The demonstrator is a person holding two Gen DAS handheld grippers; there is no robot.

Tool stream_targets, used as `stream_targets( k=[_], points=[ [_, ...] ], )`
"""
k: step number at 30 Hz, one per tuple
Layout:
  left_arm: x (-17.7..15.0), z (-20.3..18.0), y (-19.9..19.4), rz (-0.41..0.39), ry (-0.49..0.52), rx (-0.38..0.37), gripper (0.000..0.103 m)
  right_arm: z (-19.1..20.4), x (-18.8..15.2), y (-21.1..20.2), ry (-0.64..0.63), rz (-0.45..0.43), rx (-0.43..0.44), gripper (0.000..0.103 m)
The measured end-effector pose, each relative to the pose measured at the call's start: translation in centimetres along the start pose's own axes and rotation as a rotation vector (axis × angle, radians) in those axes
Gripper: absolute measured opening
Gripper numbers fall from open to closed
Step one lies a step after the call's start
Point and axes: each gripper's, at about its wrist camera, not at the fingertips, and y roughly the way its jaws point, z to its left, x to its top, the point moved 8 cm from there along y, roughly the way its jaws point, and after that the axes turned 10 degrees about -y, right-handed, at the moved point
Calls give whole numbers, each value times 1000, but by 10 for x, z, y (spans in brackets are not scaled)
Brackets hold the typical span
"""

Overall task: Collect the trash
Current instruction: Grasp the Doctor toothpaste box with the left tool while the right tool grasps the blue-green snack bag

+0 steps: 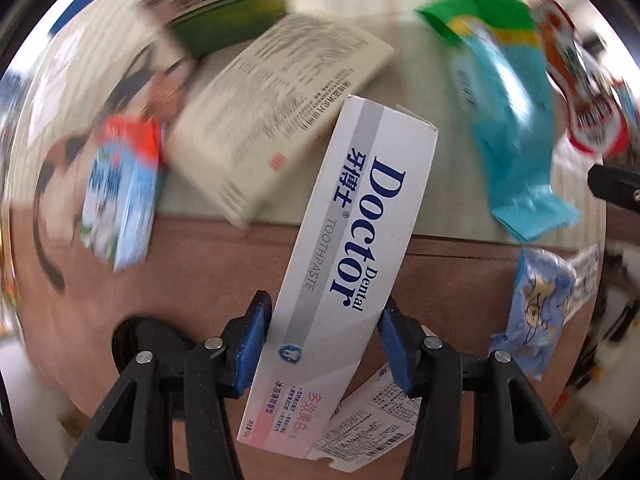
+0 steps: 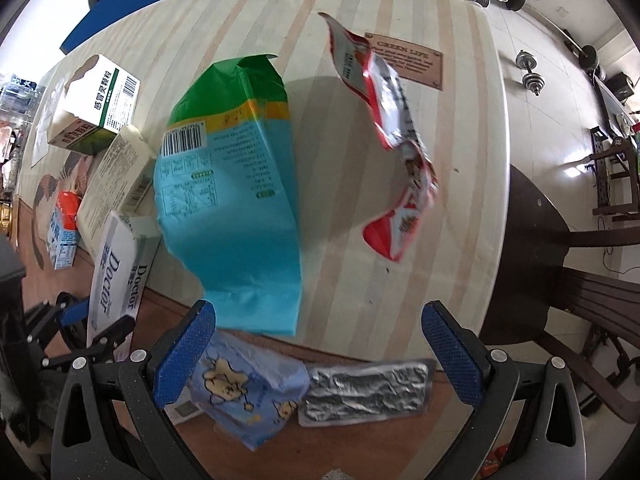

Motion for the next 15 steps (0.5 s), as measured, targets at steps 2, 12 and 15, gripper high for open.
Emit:
stream_targets(
  k=[2, 12, 15],
  points=[
    [-4, 19, -4, -17, -81, 27, 50, 7, 9, 5, -4, -3, 6, 103],
    [-11, 65, 7, -40, -230, 42, 51, 55, 53, 34, -74, -30, -30, 103],
    [-16, 73, 1, -43, -232, 47, 50, 64, 60, 44, -83, -32, -50, 103]
  ],
)
